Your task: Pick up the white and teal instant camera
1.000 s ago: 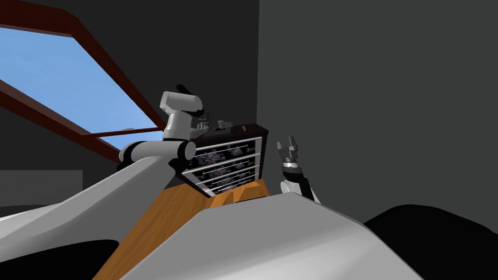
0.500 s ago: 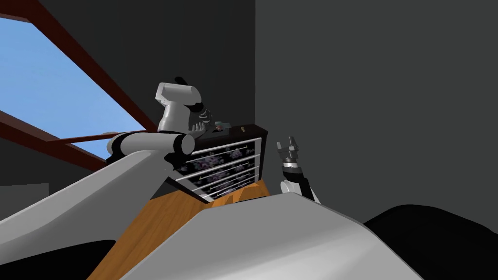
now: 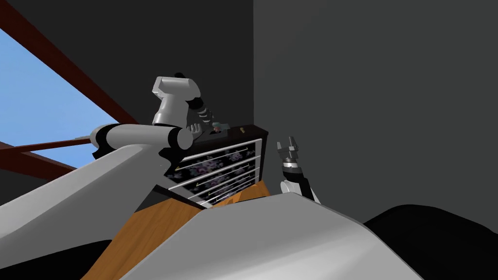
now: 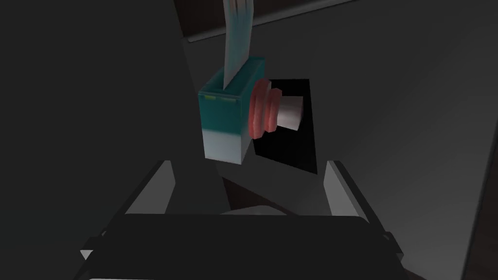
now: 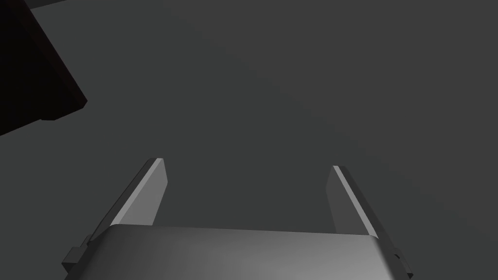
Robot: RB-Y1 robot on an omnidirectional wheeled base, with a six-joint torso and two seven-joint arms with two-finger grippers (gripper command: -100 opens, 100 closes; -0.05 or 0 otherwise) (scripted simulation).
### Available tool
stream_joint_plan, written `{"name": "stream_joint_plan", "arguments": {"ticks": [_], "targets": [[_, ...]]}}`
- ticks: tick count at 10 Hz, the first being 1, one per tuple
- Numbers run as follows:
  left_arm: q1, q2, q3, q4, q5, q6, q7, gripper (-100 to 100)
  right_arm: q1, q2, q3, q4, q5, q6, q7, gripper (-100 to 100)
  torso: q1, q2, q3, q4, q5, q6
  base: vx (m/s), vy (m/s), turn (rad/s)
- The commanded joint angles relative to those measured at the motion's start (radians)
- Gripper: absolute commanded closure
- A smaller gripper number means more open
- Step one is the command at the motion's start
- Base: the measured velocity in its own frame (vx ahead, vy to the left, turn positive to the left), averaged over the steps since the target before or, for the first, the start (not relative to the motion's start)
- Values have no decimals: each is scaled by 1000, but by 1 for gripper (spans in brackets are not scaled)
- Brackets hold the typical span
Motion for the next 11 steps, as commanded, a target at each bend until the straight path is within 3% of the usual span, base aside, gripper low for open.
{"name": "stream_joint_plan", "arguments": {"ticks": [1, 2, 4, 5, 8, 9, 10, 11], "targets": [[-36, -2, -6, 45, 20, 50, 0, -100, 0, 0, 0, 0, 0, 0, 0, 0, 0, 0, 0, 0, 0, 0, 77, 64, -120], [-36, -2, -6, 45, 20, 50, 0, -100, 0, 0, 0, 0, 0, 0, 0, 0, 0, 0, 0, 0, 0, 0, 60, 53, -61], [-83, -6, -16, 113, 48, 107, -3, -100, 0, 0, 0, 0, 0, 0, 0, 0, -1, 1, 0, 0, 0, 0, 85, 60, -138], [-83, -6, -16, 113, 48, 107, -3, -100, 0, 0, 0, 0, 0, 0, 0, 0, 0, -1, -1, 0, 0, 0, 82, 74, -49], [-114, -13, -28, 183, 74, 160, -6, -100, 0, 0, 0, 0, 0, 0, 0, 0, 0, -1, -1, 0, 0, 0, 99, 69, -95], [-111, -9, -26, 177, 69, 142, -10, -100, 0, 0, 0, 0, 0, 0, 0, 0, 1, -3, -2, -1, 0, 0, 63, 43, -27], [-111, -10, -26, 180, 70, 145, -11, 0, 0, 0, 0, 0, 0, 0, 0, 0, -1, -1, -1, 0, 0, 0, 9, 7, 5], [-103, -8, -64, 170, 100, 136, 19, -100, 0, 0, 0, 0, 0, 0, 0, 0, -3, 2, 1, 0, -1, 0, -3, 40, -81]]}}
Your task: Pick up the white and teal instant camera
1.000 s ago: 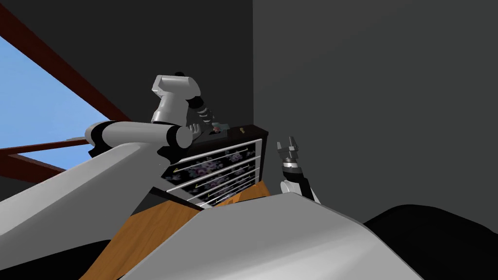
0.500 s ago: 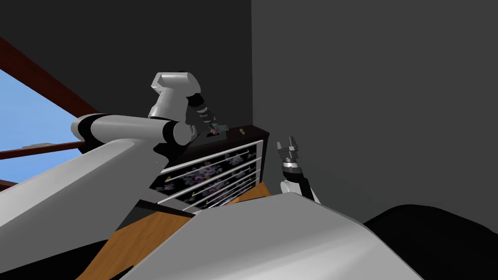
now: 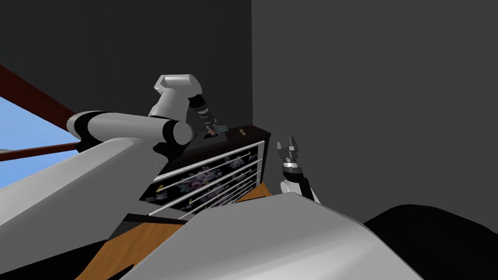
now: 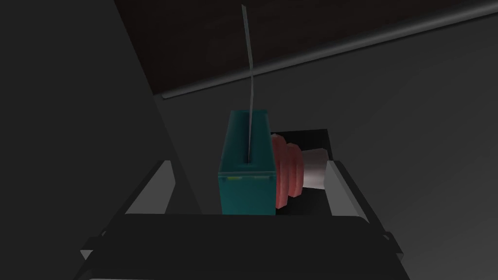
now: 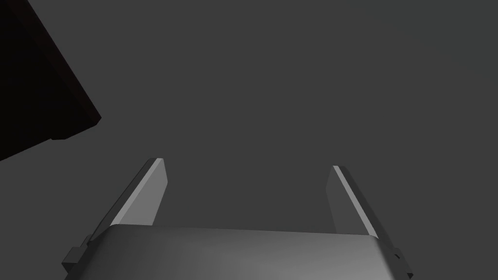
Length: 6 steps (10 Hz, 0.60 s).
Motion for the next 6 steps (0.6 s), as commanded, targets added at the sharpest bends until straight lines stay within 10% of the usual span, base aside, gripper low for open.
{"name": "stream_joint_plan", "arguments": {"ticks": [1, 6], "targets": [[8, 1, -36, -11, 29, -8, 31, -100, 0, 0, 0, 0, 0, 0, 0, 0, 0, 0, 0, 0, 0, 0, -13, 71, -103], [28, 4, -130, -35, 104, -29, 104, -100, 0, 0, 0, 0, 0, 0, 0, 0, 1, 2, 1, 1, 0, 0, -23, 55, -71]]}}
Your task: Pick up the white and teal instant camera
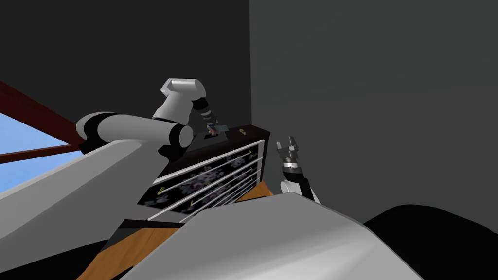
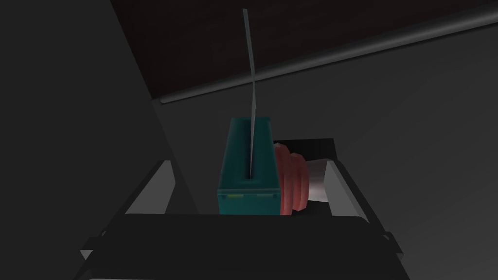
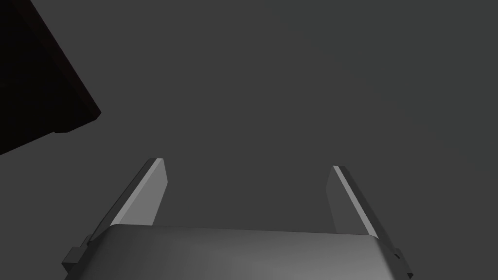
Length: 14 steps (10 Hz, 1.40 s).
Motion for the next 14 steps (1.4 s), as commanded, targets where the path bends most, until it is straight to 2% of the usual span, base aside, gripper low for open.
{"name": "stream_joint_plan", "arguments": {"ticks": [1, 2, 3, 4, 8, 9, 10, 14], "targets": [[6, 2, -31, -7, 25, -7, 25, -100, 0, 0, 0, 0, 0, 0, 0, 0, 0, 0, 0, 0, 0, 0, -15, 51, -74], [10, 2, -50, -12, 40, -12, 39, -100, 0, 0, 0, 0, 0, 0, 0, 0, 0, 0, 0, 0, 0, 0, -24, 50, -74], [9, 2, -37, -12, 30, -7, 29, -100, 0, 0, 0, 0, 0, 0, 0, 0, 0, 0, 0, 0, 0, 0, -12, 22, -16], [10, 2, -39, -12, 32, -8, 32, 100, 0, 0, 0, 0, 0, 0, 0, 0, -1, 0, 0, 0, 0, 0, 0, 0, 0], [9, 3, -39, -12, 32, -8, 32, 100, 0, 0, 0, 0, 0, 0, 0, 0, -3, -1, 0, 0, -1, 0, 0, 0, 0], [9, 2, -39, -12, 32, -8, 32, 0, 0, 0, 0, 0, 0, 0, 0, 0, -3, -1, 0, 0, -1, 0, 0, 0, 0], [-1, 1, 7, 2, -5, 1, -4, 100, 0, 0, 0, 0, 0, 0, 0, 0, -3, -1, 0, 0, -1, 0, 25, -44, 146], [-17, -1, 82, 21, -65, 18, -63, 100, 0, 0, 0, 0, 0, 0, 0, 0, -8, -2, -1, 0, -2, 0, 25, -75, 85]]}}
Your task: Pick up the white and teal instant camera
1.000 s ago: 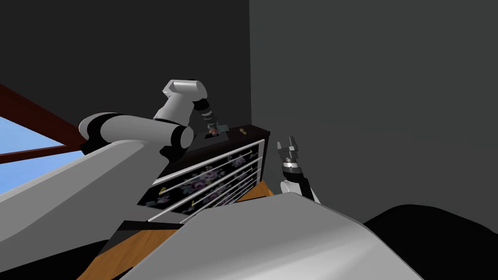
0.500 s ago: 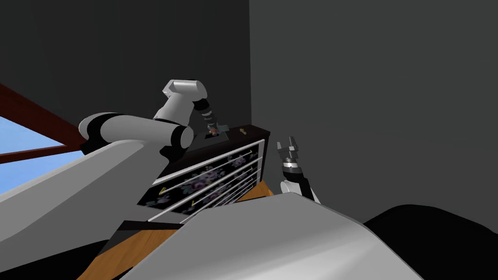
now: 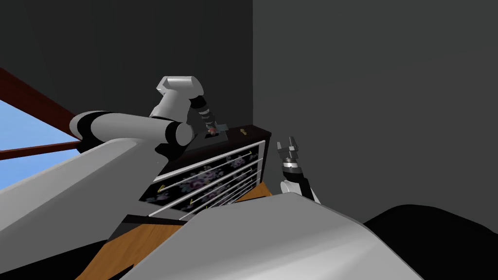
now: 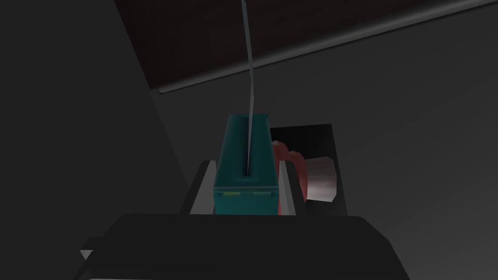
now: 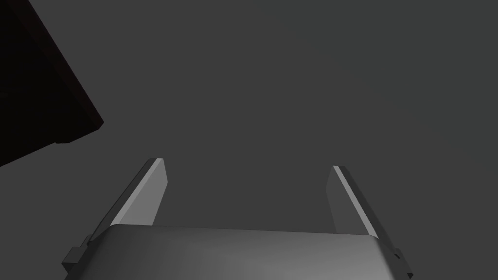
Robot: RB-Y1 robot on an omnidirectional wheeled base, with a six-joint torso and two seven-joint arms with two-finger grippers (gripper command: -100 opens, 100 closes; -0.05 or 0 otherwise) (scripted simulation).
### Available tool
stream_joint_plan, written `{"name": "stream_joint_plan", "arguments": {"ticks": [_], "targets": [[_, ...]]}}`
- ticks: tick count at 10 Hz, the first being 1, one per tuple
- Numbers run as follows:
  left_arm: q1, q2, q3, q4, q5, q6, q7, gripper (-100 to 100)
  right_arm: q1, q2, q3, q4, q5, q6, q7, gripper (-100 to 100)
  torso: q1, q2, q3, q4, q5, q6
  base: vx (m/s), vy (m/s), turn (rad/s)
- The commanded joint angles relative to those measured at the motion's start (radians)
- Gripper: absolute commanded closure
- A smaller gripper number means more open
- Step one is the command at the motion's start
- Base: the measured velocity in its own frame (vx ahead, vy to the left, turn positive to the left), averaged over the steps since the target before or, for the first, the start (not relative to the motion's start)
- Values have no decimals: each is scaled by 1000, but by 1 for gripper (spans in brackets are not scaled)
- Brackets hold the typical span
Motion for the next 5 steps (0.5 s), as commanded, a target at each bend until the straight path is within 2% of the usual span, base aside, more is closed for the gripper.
{"name": "stream_joint_plan", "arguments": {"ticks": [1, 3, 4, 5], "targets": [[-4, -1, 31, 2, -24, 11, -23, 100, 0, 0, 0, 0, 0, 0, 0, 0, 0, 0, 0, 0, 0, 0, 11, -45, 64], [-12, -2, 69, 11, -55, 19, -53, 100, 0, 0, 0, 0, 0, 0, 0, 0, 0, 1, 0, 0, 0, 0, 12, -49, 71], [-4, -2, 58, -1, -44, 20, -40, 100, 0, 0, 0, 0, 0, 0, 0, 0, 0, 1, 1, 1, 0, 0, 3, -22, 25], [-3, -2, 60, -2, -46, 22, -43, 0, 0, 0, 0, 0, 0, 0, 0, 0, 2, 1, 1, 1, 0, 0, 0, 0, 0]]}}
